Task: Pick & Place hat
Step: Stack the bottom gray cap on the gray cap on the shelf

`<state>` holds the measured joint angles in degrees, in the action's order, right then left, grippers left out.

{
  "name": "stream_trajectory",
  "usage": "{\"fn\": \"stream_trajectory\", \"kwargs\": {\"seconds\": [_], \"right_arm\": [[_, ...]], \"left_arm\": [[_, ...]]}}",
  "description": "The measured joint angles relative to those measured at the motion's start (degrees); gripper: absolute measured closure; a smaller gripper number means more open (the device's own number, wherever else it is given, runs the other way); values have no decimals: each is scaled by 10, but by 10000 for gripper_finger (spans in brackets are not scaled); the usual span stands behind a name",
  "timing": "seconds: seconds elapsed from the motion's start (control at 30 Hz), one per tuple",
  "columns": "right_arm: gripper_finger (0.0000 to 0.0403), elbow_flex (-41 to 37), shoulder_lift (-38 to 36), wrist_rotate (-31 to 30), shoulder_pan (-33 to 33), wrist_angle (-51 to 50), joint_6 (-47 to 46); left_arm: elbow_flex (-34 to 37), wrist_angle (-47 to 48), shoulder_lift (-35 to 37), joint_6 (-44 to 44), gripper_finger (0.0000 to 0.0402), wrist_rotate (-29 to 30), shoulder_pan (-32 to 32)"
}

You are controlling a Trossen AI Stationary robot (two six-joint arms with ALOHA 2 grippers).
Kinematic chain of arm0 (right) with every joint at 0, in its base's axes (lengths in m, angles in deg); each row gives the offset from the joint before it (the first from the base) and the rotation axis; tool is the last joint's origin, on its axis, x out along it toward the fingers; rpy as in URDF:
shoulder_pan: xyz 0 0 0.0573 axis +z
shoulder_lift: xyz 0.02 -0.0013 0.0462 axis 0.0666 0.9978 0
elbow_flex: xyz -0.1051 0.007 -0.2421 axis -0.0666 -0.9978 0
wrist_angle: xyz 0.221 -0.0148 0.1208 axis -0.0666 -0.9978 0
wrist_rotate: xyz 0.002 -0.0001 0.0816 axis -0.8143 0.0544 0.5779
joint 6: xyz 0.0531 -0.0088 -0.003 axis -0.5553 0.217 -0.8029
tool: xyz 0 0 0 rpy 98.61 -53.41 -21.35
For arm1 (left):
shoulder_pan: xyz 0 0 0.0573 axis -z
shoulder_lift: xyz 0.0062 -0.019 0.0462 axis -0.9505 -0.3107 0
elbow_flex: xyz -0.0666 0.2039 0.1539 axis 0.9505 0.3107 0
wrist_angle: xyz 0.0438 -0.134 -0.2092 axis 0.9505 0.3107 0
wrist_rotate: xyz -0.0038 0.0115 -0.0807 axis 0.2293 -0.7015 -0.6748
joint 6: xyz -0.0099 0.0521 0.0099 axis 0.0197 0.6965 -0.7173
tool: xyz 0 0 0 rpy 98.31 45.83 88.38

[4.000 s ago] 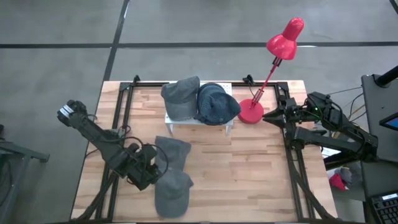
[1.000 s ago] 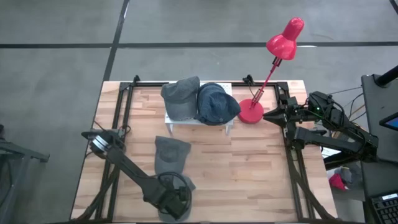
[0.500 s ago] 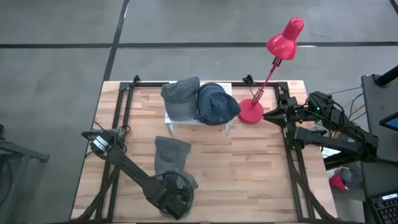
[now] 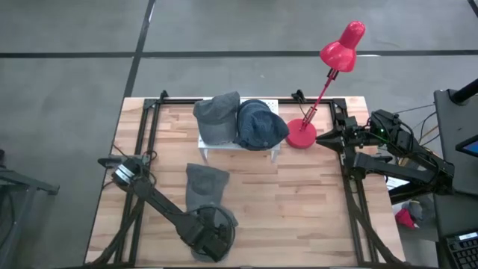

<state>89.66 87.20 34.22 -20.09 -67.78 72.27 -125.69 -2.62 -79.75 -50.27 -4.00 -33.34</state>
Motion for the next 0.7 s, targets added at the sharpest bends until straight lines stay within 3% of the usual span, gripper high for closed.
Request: {"fn": "stream_trajectory", "kwargs": {"seconds": [0.13,0.33,0.47,0.7], "right_arm": [[344,0,0,0,0,0,1],[344,0,0,0,0,0,1],[344,0,0,0,0,0,1],[344,0,0,0,0,0,3]], "left_arm": [[1,0,-26,5,10,-61,-13],[1,-1,-44,11,29,-85,-24],[5,-5,-45,10,88,-86,-32],[18,-10,-45,4,231,-80,-37]]}}
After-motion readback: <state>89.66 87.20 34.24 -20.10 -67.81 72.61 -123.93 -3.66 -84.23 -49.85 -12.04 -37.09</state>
